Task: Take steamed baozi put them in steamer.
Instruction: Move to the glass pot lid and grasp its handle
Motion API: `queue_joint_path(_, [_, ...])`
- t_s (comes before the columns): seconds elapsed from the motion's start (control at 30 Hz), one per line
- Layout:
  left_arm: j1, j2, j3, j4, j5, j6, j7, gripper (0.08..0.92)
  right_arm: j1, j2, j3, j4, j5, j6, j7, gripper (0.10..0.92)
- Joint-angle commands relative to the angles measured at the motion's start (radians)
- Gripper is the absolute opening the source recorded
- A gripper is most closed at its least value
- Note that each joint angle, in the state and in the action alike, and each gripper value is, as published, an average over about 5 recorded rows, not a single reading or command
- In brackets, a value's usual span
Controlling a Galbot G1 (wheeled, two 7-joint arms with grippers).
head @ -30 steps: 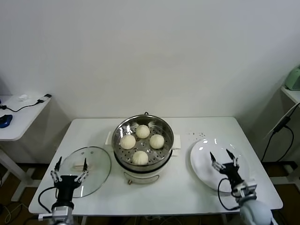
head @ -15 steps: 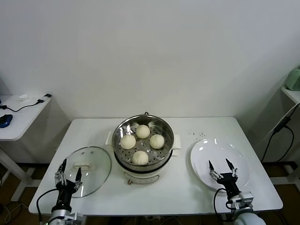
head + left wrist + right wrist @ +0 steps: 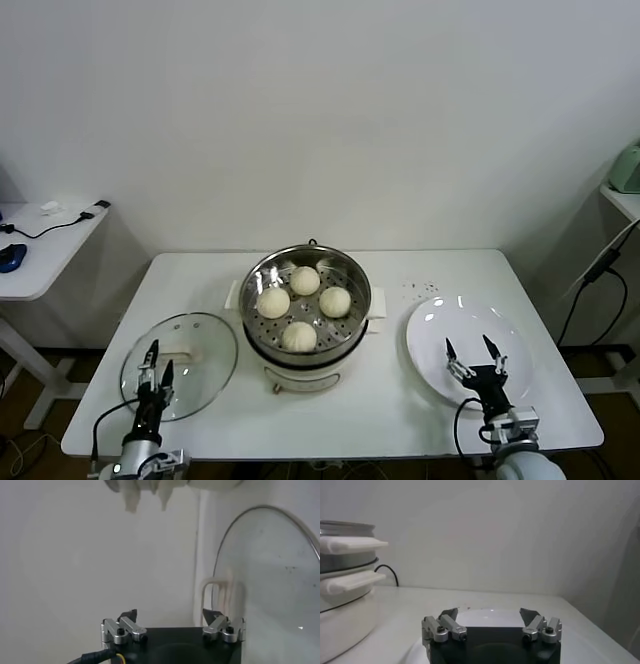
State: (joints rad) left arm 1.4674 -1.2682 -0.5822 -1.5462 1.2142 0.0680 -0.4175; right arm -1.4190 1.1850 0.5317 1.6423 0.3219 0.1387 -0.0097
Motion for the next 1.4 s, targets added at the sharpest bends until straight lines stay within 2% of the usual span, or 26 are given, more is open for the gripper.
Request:
queue_joint_path(0.03, [-0.06,0.001,0.013,0.073,0.107,0.042,-0.003,0.823,0.0,0.005,0.005,0.009,-0.007,-0.003,0.005,0.823])
queue_joint_path(0.7, [-0.143,-0.006,0.029,0.191,0.095,0.053,-0.02,0.811,0.029,0.005,-0.033,0.02,-0.03,-0.029,0.021,0.823])
queue_joint_path(0.83, [-0.14,-0.006,0.026,0.195,0.092,0.053,-0.031,0.723,0.031,0.006,-0.042,0.023,-0.033,-0.031,0.021,0.823])
queue_joint_path(1.2, [-0.142,-0.018,0.025,0.205,0.094,0.05,-0.061,0.411,0.03,0.002,-0.05,0.045,-0.034,-0.044,0.023,0.823])
queue_joint_path(1.4, [-0.11,0.001,0.014,0.104,0.051,0.039,-0.029,0.247,0.028,-0.003,-0.042,0.071,-0.032,-0.053,0.025,0.823])
